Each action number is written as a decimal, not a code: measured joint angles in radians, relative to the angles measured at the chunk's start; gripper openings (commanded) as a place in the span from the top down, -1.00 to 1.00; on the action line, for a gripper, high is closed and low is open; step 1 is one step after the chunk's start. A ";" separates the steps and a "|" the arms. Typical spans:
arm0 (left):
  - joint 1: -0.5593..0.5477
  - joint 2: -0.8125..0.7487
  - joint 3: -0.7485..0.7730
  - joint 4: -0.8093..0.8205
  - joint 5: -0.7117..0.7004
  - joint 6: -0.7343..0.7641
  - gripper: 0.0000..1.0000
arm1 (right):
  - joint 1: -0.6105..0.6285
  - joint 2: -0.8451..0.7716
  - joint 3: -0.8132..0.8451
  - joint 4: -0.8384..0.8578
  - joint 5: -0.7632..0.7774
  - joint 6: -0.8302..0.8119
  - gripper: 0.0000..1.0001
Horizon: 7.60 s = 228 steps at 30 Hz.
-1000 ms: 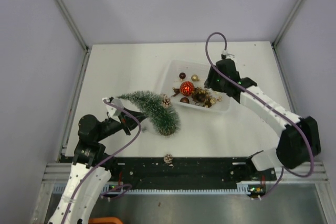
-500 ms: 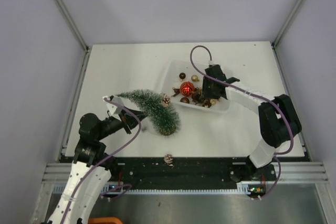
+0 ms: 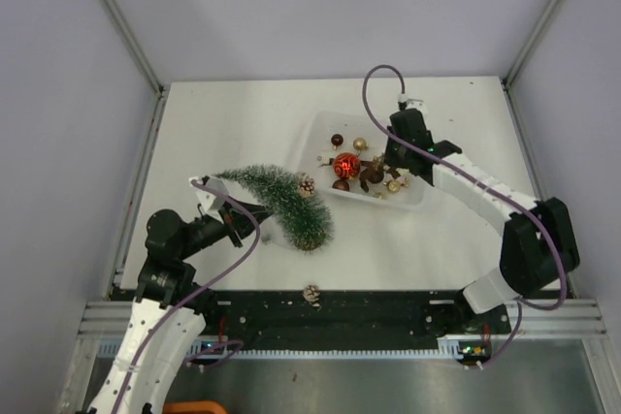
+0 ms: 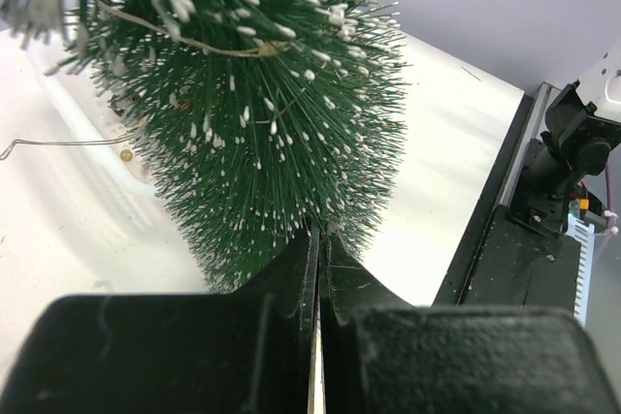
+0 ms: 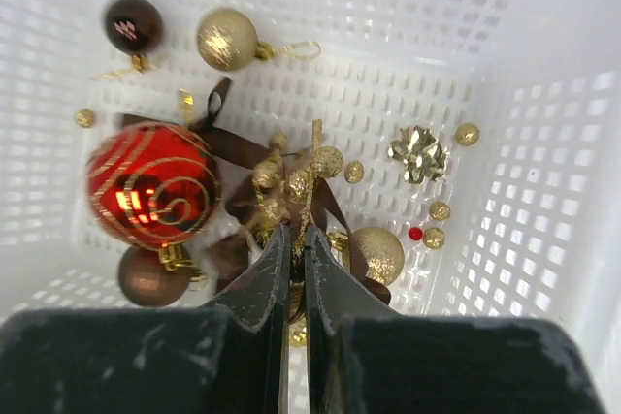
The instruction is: Decorate the small christmas tree
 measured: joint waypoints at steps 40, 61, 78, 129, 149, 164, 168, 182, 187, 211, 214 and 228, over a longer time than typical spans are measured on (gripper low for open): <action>-0.002 -0.058 -0.025 0.029 -0.026 -0.030 1.00 | 0.198 -0.325 0.636 -0.194 -0.581 0.112 0.95; -0.002 -0.059 -0.025 0.028 -0.026 -0.030 1.00 | 0.463 -0.121 0.816 -0.157 -0.429 0.049 0.96; -0.002 -0.061 -0.025 0.030 -0.026 -0.033 1.00 | 0.614 -0.199 0.683 -0.258 -0.369 0.038 0.88; -0.002 0.006 0.027 0.054 -0.003 -0.032 1.00 | 0.715 -0.318 0.339 -0.225 -0.206 0.160 0.14; -0.003 0.040 0.054 0.053 -0.003 -0.017 1.00 | 0.119 -0.341 0.211 -0.356 -0.065 0.090 -0.01; -0.005 0.060 0.055 0.053 -0.003 -0.020 1.00 | 0.005 0.044 0.076 -0.239 -0.029 0.080 0.11; -0.005 0.060 0.055 0.054 -0.003 -0.031 1.00 | 0.000 0.105 0.077 -0.194 -0.008 0.080 0.12; -0.005 0.060 0.054 0.053 -0.018 -0.052 1.00 | -0.004 0.190 0.062 -0.142 0.090 0.071 -0.05; -0.005 0.059 0.054 0.053 -0.023 -0.053 1.00 | -0.007 0.217 0.037 -0.139 0.092 0.072 -0.01; -0.005 0.043 0.050 0.054 -0.034 -0.053 1.00 | -0.008 0.075 0.027 -0.142 0.038 0.062 0.99; -0.005 0.043 0.042 0.055 -0.040 -0.053 1.00 | -0.008 0.057 0.032 -0.147 0.043 0.051 1.00; -0.005 0.026 0.033 0.054 -0.040 -0.053 1.00 | -0.008 0.216 0.148 -0.170 0.116 -0.005 1.00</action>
